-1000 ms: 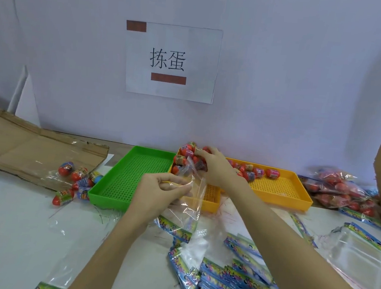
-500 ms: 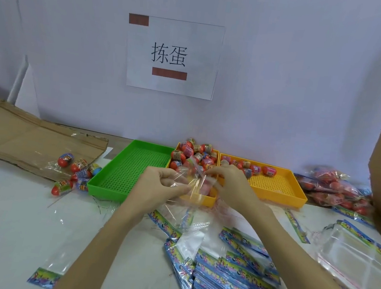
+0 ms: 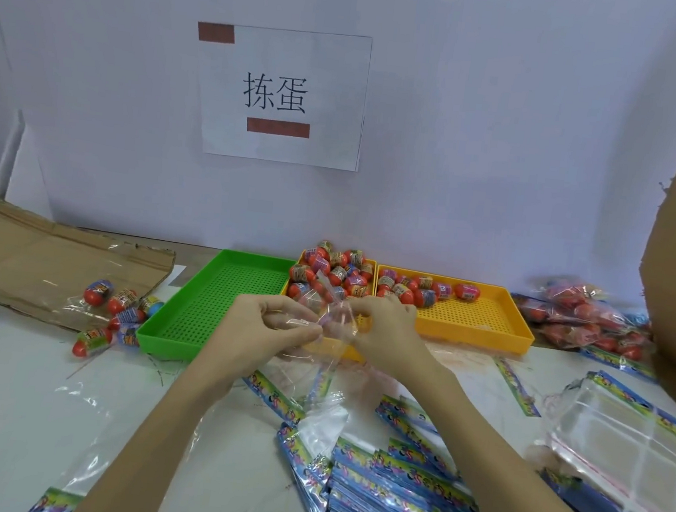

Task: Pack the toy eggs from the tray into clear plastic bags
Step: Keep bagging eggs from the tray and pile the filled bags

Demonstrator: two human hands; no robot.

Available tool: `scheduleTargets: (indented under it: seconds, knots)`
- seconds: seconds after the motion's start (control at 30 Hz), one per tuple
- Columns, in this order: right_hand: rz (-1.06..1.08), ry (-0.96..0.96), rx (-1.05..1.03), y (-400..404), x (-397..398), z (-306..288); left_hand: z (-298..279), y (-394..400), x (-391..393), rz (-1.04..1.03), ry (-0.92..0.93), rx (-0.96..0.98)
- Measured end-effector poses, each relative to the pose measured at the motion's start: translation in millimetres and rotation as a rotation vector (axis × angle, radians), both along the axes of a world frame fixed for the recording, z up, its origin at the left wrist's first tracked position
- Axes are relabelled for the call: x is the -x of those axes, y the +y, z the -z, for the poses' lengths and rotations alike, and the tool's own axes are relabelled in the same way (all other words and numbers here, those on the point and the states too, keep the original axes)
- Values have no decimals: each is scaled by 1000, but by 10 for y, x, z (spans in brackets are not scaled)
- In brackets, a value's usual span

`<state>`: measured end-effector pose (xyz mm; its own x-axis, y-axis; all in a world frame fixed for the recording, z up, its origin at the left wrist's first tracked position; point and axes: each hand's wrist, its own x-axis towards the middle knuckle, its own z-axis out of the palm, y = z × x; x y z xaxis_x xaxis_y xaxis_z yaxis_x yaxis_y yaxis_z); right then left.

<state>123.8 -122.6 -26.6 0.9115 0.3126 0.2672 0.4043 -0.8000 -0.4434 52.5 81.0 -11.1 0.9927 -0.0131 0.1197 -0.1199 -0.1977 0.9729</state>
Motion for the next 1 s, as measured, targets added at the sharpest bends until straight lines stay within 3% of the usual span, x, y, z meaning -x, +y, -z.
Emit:
scheduleTargets:
  seconds: [0.1, 0.23, 0.4, 0.57, 0.77, 1.0]
  knots:
    - [39, 39, -21, 82, -7, -65, 0, 3, 9, 11, -3, -7]
    - [-59, 71, -31, 126, 23, -148, 0, 14, 21, 17, 1, 7]
    - [-23, -115, -196, -27, 115, -106, -31, -36, 43, 64, 19, 103]
    - [40, -152, -466, -298, 262, -96, -31, -133, 48, 100, 2, 58]
    - [-80, -51, -936, -385, 437, -299, -13, -194, 51, 73, -49, 34]
    - [-166, -192, -834, -274, 579, -425, -24, -306, 96, 122, -110, 104]
